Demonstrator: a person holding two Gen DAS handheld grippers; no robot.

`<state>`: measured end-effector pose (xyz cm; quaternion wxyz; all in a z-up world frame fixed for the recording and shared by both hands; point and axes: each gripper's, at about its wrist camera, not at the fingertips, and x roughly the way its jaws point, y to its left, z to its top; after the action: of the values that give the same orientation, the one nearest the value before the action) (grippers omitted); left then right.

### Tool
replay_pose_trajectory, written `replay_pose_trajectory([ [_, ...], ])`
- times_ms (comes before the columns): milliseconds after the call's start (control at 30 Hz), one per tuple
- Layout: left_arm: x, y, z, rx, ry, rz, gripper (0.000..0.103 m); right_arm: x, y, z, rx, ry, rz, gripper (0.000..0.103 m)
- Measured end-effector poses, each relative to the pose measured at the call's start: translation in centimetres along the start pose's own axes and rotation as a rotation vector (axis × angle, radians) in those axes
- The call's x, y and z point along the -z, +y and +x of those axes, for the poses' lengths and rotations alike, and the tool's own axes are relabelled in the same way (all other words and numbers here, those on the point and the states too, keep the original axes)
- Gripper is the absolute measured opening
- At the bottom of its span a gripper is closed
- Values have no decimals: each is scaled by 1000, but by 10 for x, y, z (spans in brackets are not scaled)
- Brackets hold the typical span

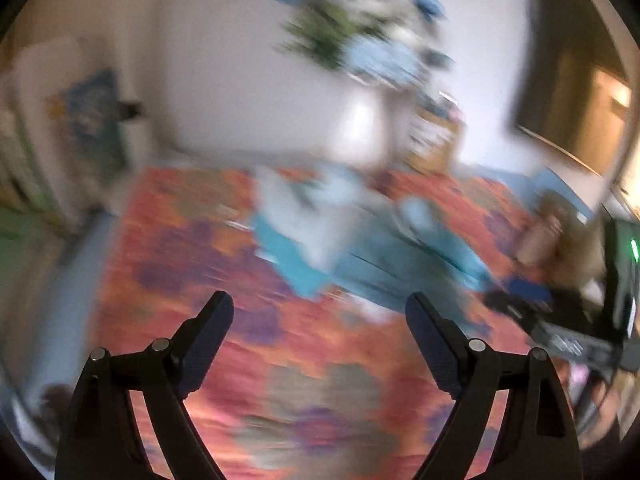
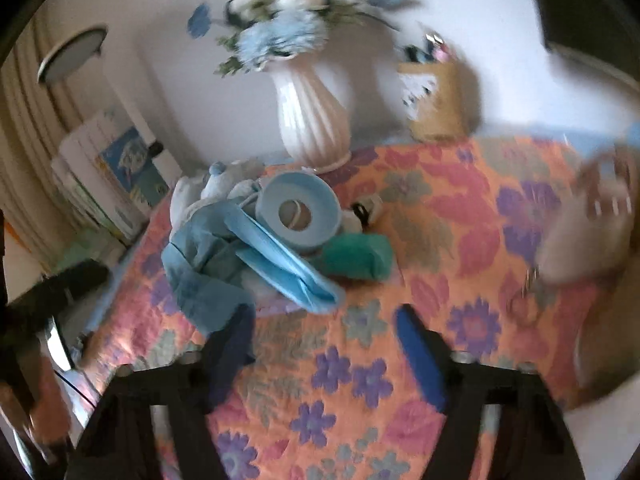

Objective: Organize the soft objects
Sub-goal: 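Move both tools back over the quilt toward the pile of cloths, then grasp the blue-grey cloth with the left tool while the right tool grasps the light blue face mask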

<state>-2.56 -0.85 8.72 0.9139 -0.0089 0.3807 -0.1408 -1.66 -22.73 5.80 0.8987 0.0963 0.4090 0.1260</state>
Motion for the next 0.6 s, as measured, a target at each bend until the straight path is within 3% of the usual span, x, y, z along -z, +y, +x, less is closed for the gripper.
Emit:
replay_pose_trajectory([
  [100,4,-15,13,66,-2,2,83,-11,2,10,3,3,-44,60],
  [267,-12,1,31,88,-5,-148,83,-20,7,28,-22,27,-75,60],
  [333,-17,10,41,104,13,-189,80,-22,10,32,-31,31,-88,53],
  [433,-22,7,64,163,70,-208,65,-20,16,35,-54,37,-105,31],
  [500,-21,3,71,141,79,-210,50,-17,18,32,-46,27,-118,21],
  [533,-18,-1,67,124,62,-195,32,-16,19,30,-40,19,-122,17],
  [600,-15,-6,61,123,47,-158,11,-10,17,20,-40,2,-117,14],
])
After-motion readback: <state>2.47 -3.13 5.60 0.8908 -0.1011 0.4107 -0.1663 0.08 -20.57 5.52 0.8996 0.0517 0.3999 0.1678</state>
